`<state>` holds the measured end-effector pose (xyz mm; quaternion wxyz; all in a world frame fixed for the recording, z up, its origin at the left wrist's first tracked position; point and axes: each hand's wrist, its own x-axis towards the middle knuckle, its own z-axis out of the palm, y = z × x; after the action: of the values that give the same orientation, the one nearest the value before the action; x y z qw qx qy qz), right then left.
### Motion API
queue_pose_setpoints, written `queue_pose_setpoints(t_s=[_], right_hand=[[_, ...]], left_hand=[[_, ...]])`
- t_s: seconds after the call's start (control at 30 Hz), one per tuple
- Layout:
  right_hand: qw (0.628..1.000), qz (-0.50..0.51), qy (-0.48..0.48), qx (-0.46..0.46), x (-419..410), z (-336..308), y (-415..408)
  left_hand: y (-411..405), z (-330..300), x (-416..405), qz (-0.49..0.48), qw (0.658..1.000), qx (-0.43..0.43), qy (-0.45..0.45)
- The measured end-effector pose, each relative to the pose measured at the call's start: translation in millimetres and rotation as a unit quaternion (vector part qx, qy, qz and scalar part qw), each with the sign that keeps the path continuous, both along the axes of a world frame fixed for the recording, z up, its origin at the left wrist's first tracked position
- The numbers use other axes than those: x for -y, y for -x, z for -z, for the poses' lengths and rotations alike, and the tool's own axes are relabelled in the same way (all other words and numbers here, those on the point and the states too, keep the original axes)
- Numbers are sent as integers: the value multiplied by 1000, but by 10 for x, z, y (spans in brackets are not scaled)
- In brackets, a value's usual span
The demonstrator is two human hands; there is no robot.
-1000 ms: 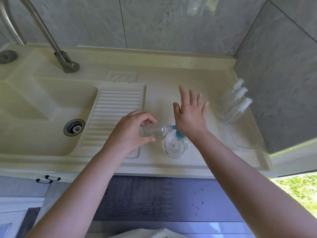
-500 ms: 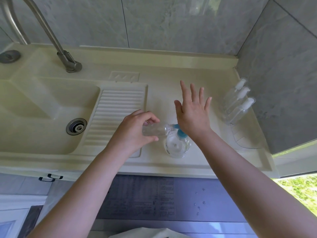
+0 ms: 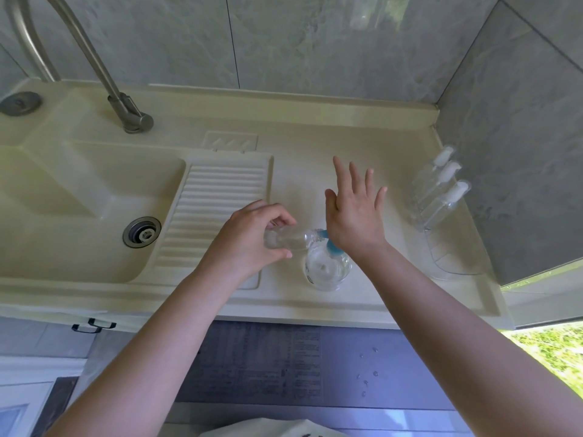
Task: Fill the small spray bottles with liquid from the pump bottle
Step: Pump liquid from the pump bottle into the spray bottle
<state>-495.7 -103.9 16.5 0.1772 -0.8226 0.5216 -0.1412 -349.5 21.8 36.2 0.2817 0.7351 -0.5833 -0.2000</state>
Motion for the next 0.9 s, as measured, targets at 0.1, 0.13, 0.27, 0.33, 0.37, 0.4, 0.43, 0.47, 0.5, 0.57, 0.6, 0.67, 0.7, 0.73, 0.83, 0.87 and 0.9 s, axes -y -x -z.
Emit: queue_pose_setpoints(t_s=[0.1, 0.13, 0.27, 0.33, 0.37, 0.4, 0.43, 0.47, 0.5, 0.57, 0.6, 0.67, 0.7, 0.73, 0.83, 0.87, 0.9], right_hand=[[1000, 2, 26, -1, 47, -96, 1], [1000, 0, 30, -3, 51, -96, -5], [1000, 0, 9, -3, 19, -27, -9], [1000, 1, 26, -9, 41, -72, -9], [999, -1, 42, -11, 56, -112, -13], [998, -3, 53, -13, 62, -150, -18], [998, -7, 60, -17, 52, -153, -26], [998, -13, 63, -27, 42, -133, -27], [998, -15, 49, -31, 18, -93, -23], [1000, 3, 16, -19, -1, -38, 0], [1000, 9, 21, -18, 10, -35, 6], [998, 12, 62, -28, 27, -88, 14], [997, 11, 75, -31, 31, -115, 16], [997, 5, 77, -29, 30, -121, 8], [1000, 0, 19, -11, -18, -43, 3], [1000, 2, 12, -10, -14, -23, 5], [1000, 1, 19, -15, -11, -25, 2]], left_hand=[[3, -18, 2, 0, 1000, -2, 2], [-2, -16, 0, -2, 1000, -2, 3], [-11, -11, -14, -3, 1000, -3, 6], [-15, -1, -19, -3, 1000, -8, 8], [-17, 0, -16, -3, 1000, -9, 10], [-15, 1, -9, -3, 1000, -10, 10], [-14, 4, -13, -3, 1000, -9, 9], [-12, 7, -5, -2, 1000, -7, 11], [-9, 11, -2, -1, 1000, -7, 12], [6, 15, 3, 1, 1000, -7, 14], [9, 21, 1, 0, 1000, -6, 15], [9, 19, -4, -2, 1000, -8, 16], [9, 20, -1, -3, 1000, -10, 18], [6, 19, 1, -3, 1000, -11, 19], [10, 12, -3, -5, 1000, -14, 18], [11, 11, -3, -5, 1000, -12, 18], [5, 7, -9, -6, 1000, -12, 17]])
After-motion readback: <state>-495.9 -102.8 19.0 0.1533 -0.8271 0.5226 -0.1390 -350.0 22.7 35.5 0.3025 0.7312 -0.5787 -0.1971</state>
